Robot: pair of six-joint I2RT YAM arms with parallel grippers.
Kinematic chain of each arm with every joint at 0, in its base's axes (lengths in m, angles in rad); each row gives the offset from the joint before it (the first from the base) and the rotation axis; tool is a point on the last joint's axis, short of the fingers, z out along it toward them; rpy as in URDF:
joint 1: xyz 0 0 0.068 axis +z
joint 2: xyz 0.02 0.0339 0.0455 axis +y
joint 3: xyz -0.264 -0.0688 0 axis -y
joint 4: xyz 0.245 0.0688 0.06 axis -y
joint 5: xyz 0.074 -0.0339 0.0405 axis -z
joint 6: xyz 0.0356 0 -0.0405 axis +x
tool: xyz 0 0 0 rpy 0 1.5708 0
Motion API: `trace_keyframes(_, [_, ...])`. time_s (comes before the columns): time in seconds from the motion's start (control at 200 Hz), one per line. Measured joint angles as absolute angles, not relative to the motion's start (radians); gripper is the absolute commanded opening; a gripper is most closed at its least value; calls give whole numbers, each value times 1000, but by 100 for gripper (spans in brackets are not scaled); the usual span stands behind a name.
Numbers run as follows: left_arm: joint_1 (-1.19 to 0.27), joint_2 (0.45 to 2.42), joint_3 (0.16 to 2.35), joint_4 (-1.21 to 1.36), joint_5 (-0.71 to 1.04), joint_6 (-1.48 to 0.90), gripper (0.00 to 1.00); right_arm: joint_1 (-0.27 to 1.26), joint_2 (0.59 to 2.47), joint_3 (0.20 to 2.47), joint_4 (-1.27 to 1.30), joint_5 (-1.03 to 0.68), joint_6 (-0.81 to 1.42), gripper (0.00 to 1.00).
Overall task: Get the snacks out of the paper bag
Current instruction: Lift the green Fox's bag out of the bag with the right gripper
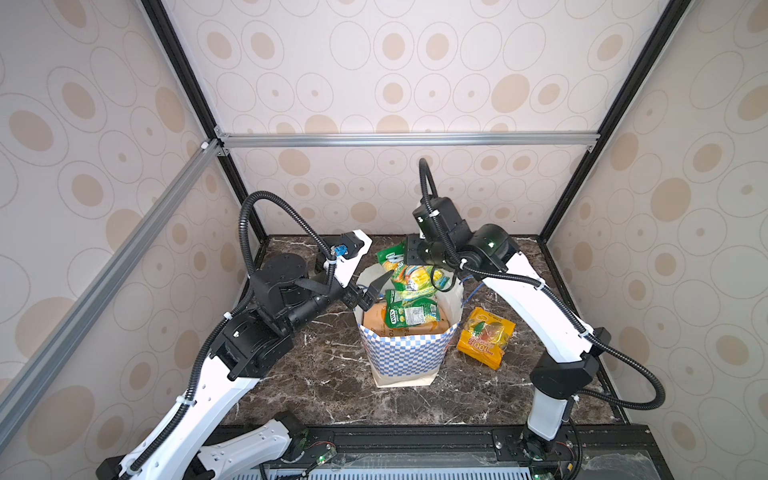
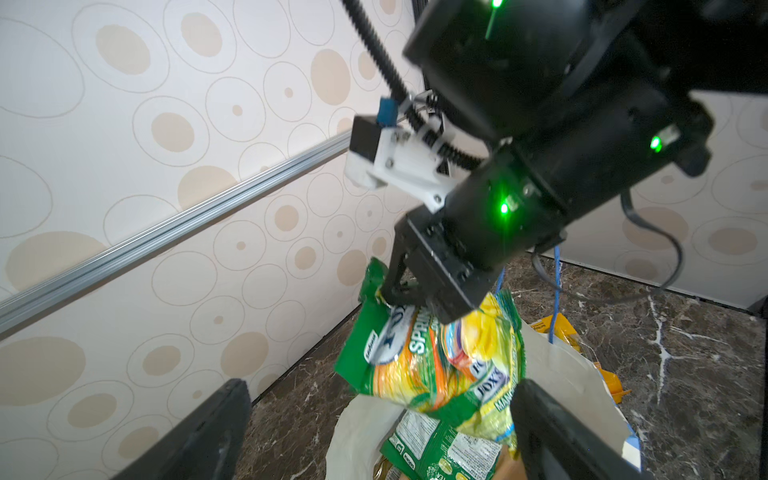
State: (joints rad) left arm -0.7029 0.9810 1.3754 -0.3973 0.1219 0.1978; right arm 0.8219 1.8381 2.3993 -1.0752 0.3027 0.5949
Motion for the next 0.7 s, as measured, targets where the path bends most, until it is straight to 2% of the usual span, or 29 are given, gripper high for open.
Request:
trace_keyframes(0.13, [-703, 1012, 1400, -412, 189, 197, 98, 787, 1822, 2468, -1064, 339, 584, 0])
trace_keyframes(0.38, [-703, 1095, 1449, -463, 423, 176, 98, 669, 1718, 2434, -1051, 389, 579, 0])
trace_keyframes(0.495, [-703, 1131, 1466, -500, 508, 164, 98, 594, 1596, 2315, -1027, 404, 590, 0])
trace_keyframes(0.7, [-712, 1185, 1502, -564, 561, 165, 98, 383, 1302, 1930, -968, 381, 671, 0])
